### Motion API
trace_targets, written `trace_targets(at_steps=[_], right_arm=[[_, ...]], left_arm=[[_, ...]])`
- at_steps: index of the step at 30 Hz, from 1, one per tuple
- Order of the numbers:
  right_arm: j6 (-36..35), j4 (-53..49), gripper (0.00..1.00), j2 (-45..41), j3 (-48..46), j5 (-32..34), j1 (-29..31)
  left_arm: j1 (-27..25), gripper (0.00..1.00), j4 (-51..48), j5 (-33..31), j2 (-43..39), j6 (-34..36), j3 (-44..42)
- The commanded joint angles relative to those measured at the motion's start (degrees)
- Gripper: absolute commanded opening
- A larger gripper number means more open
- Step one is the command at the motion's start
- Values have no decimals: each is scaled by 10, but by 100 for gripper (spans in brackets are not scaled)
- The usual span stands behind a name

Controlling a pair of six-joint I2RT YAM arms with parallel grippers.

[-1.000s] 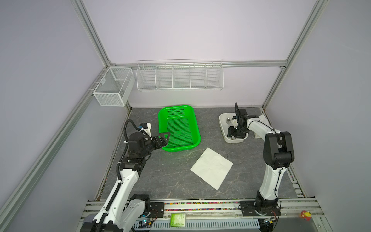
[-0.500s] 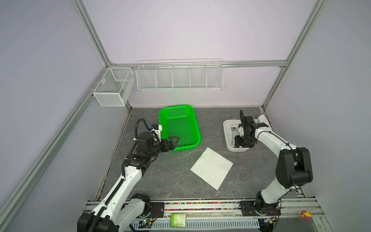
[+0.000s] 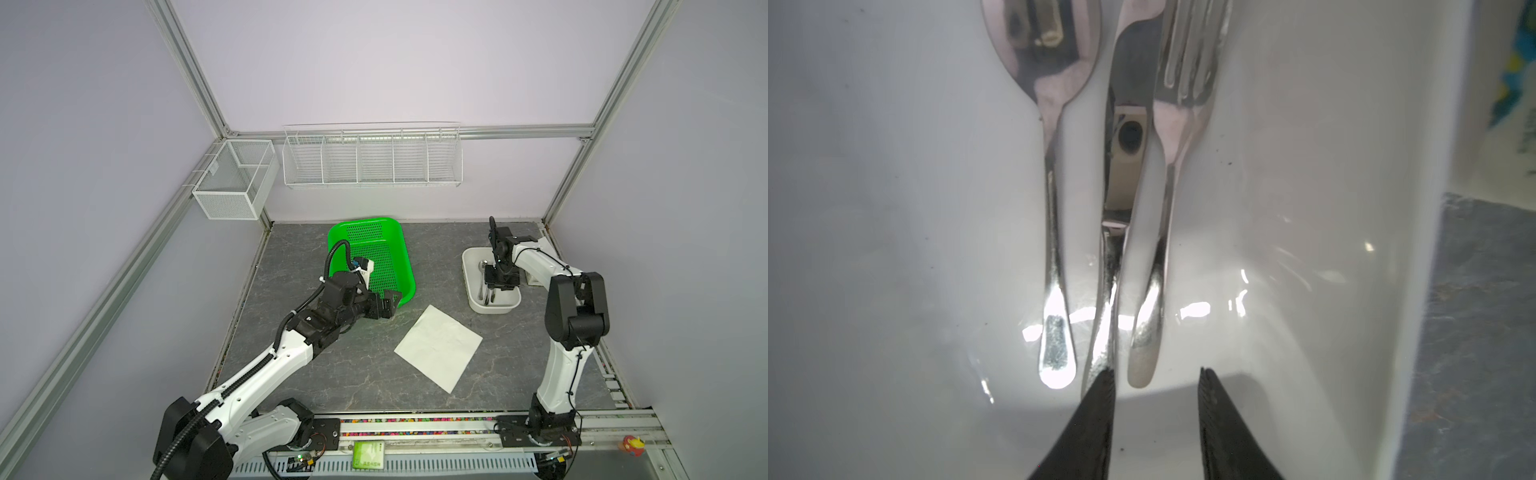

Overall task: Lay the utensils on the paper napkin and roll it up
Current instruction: 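Lower the right gripper into the tray and close on the silver knife handle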

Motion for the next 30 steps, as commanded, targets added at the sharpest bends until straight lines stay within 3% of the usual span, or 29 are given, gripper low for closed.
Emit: trace_targets(at_steps=[1,6,9,21,26,30], right_arm=[[18,-9,35,21,31,-44,-2],[19,-31,34,62,73,-46,-3],[18,-64,28,89,105,-47,-5],[14,-105,28,143,147,-28,-6],[-7,-143,29,190,174,-96,-19],[-22,-182,28,235,211,-87,-22]], left_arm=[[-7,99,-8,-12,12,9,28],[-7,99,-9,-22,14,15,32],[-7,99,-17,-27,13,17,38],[-7,99,-31,-41,1,19,40],[-7,99,-44,-44,1,21,52],[-7,99,-49,-47,0,24,60]])
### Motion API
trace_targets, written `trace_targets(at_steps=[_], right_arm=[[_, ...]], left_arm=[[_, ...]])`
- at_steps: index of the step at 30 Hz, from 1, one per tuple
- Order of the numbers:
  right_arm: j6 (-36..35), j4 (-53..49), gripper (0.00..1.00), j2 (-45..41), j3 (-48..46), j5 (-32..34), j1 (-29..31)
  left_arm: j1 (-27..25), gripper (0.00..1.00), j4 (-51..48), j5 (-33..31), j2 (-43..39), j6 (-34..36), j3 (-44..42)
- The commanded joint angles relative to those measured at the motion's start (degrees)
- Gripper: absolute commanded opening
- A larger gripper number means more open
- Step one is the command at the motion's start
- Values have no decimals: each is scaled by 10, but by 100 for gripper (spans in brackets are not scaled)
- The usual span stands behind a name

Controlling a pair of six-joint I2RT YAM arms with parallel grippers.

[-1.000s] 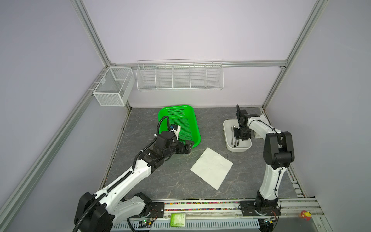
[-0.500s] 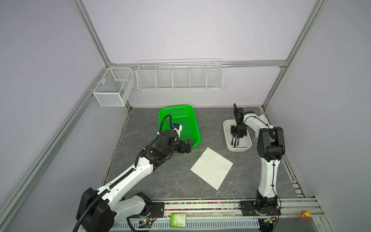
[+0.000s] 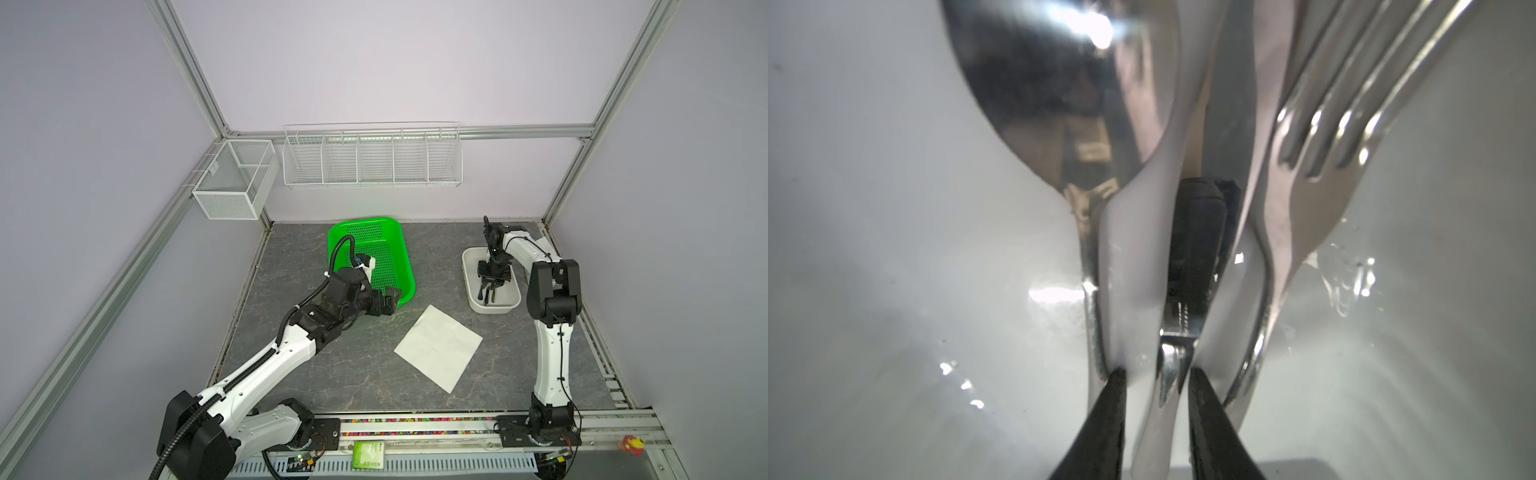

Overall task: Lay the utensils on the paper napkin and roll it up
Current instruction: 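Lower the right gripper into the tray and close on the silver knife handle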

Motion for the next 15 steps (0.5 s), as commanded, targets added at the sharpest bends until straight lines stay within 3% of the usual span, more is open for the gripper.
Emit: trace_targets(at_steps=[1,15], right_arm=[[-15,-39,28,60,0,-11,-4],[-38,-51,15,69,48,37,-7]], left_arm=[[-2,99,-16,-10,-10,13,23],[-2,99,-35,-20,-19,12,30]])
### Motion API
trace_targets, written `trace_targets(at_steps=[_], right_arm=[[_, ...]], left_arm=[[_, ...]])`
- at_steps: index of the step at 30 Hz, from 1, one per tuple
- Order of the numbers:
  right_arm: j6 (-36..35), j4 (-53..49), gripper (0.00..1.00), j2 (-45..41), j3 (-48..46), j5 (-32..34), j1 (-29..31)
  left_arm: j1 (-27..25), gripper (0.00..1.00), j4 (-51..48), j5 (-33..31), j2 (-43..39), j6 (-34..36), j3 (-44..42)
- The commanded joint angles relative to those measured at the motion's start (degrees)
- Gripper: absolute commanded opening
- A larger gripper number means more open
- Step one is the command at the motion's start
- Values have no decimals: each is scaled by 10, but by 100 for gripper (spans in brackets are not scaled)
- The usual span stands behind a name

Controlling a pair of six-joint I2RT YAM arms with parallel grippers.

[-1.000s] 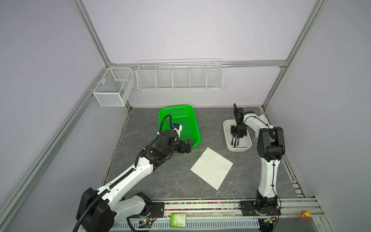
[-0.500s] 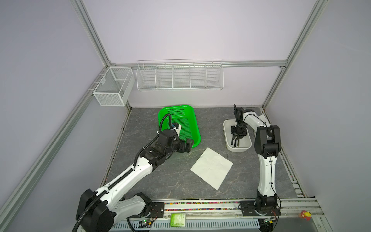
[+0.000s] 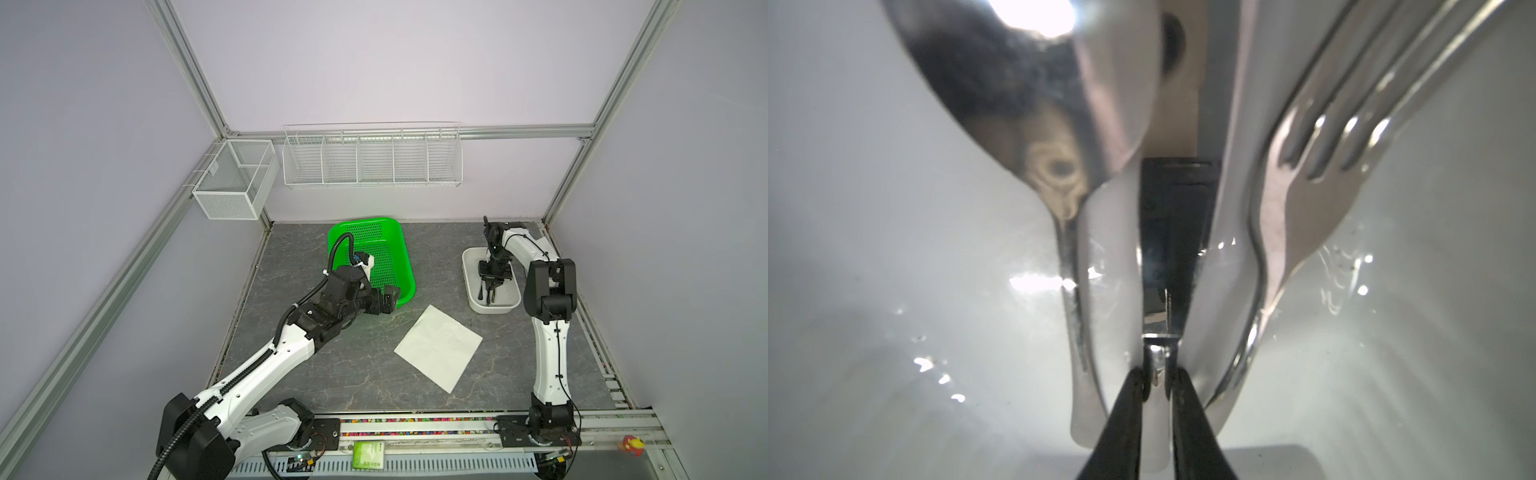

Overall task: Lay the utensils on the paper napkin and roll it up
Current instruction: 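Lower the right gripper into the tray and close on the silver knife handle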

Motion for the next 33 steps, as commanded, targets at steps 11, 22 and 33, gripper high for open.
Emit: trace_targets(at_steps=[11,22,33], right_arm=[[-34,-6,13,29,35,13,-18],[-34,-11,13,-14,30,-13,-19],[-42,-41,13,-35,41,-14,-18]], left_arm=[[-2,99,-14,-12,-19,7,15],[-2,99,-15,-17,-17,8,16],[-2,99,-14,-13,-14,5,16]])
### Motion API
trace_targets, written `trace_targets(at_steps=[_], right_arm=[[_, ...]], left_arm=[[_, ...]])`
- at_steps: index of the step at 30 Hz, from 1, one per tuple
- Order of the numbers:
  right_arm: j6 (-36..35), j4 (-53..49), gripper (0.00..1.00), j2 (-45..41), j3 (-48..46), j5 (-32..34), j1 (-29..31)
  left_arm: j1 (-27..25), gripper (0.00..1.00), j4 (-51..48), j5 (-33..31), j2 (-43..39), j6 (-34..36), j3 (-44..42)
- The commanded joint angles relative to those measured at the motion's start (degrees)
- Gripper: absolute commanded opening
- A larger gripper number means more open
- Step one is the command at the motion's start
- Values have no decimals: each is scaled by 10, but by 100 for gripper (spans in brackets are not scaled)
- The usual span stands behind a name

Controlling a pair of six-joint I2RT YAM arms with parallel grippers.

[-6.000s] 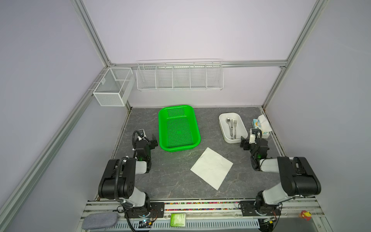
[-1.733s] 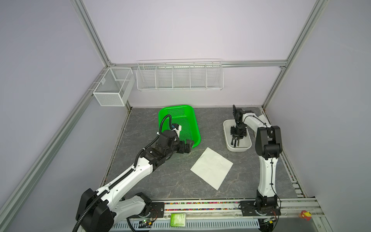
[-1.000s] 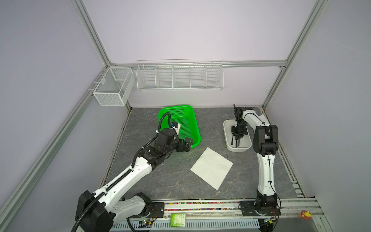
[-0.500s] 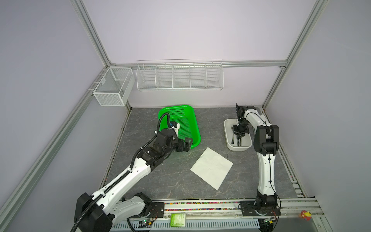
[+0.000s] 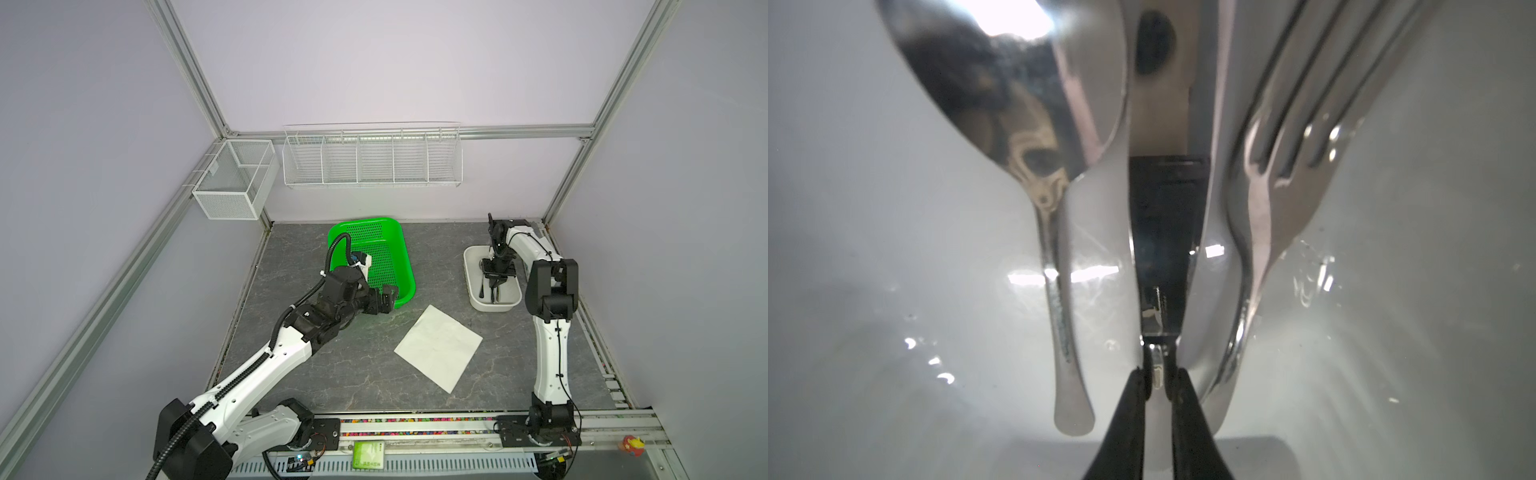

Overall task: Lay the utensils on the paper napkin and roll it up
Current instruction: 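Lower the right gripper into the tray and close on the silver knife handle, then lift the knife out of the tray and carry it over the napkin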

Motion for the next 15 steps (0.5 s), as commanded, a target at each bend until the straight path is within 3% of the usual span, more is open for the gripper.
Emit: trace_targets(at_steps=[1,15], right_arm=[[-12,-26,13,-40,13,-6,-1],[-12,-40,13,-74,15,-3,4]], left_arm=[[-3,99,-9,-3,-1,6,15],[-2,99,-9,0,1,6,16]])
